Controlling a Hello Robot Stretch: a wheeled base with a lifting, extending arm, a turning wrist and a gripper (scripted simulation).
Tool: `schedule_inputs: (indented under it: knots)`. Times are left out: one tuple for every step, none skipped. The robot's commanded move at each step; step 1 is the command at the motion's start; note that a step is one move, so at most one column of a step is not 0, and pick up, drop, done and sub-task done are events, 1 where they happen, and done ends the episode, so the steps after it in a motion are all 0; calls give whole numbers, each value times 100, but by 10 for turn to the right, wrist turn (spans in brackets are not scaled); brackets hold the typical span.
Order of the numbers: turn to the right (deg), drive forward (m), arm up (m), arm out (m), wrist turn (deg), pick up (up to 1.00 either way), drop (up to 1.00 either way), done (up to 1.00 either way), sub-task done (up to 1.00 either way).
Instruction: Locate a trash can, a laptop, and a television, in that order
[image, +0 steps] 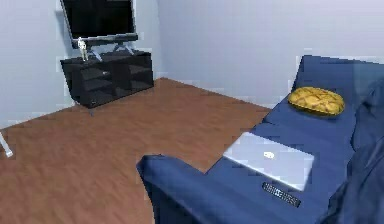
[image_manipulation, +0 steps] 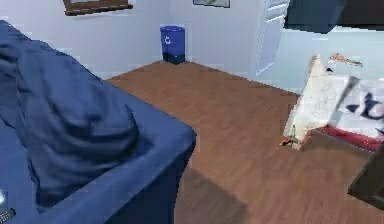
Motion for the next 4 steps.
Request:
schedule_inputs:
  knots:
    - [-450, 0, 0, 0, 0, 0, 0, 0, 0]
    - [-30, 0, 0, 0, 0, 0, 0, 0, 0]
    - [0, 75, 0, 0, 0, 0, 0, 0, 0]
    - [450, 0, 0, 0, 0, 0, 0, 0, 0]
